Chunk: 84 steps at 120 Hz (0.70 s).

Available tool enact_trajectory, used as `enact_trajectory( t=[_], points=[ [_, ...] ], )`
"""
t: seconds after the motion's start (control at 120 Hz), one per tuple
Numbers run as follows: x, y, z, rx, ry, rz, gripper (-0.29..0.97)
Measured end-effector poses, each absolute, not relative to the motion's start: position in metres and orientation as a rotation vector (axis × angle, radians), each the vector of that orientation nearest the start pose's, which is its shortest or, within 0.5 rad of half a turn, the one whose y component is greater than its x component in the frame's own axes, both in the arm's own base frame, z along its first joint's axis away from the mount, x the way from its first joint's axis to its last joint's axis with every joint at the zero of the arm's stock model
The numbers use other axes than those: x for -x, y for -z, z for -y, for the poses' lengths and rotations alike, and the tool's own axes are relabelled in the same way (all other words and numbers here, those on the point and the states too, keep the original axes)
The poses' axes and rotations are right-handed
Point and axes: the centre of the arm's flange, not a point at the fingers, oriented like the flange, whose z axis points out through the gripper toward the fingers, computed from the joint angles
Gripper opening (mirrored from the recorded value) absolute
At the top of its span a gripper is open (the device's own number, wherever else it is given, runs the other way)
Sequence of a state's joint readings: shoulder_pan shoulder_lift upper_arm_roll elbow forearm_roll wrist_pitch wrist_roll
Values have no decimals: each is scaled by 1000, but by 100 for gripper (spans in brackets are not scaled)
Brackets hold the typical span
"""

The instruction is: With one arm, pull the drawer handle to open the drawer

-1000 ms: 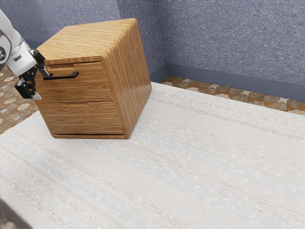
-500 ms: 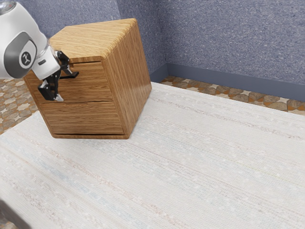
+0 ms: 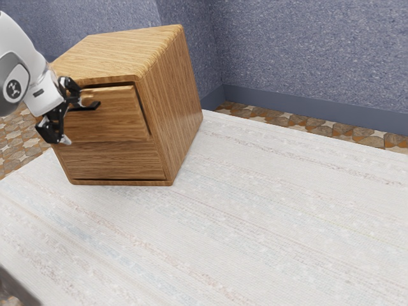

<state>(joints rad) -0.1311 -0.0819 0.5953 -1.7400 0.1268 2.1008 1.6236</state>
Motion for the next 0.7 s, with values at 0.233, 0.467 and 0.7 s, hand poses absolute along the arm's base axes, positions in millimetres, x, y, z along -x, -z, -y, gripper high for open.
enact_trajectory(
  t=[0.233, 0.467, 0.7],
  points=[
    [-496, -634, -267, 2260, 242, -1551, 66],
    [-476, -638, -263, 2254, 282, -1569, 63],
    [-458, -647, -260, 2233, 307, -1578, 66]
  ],
)
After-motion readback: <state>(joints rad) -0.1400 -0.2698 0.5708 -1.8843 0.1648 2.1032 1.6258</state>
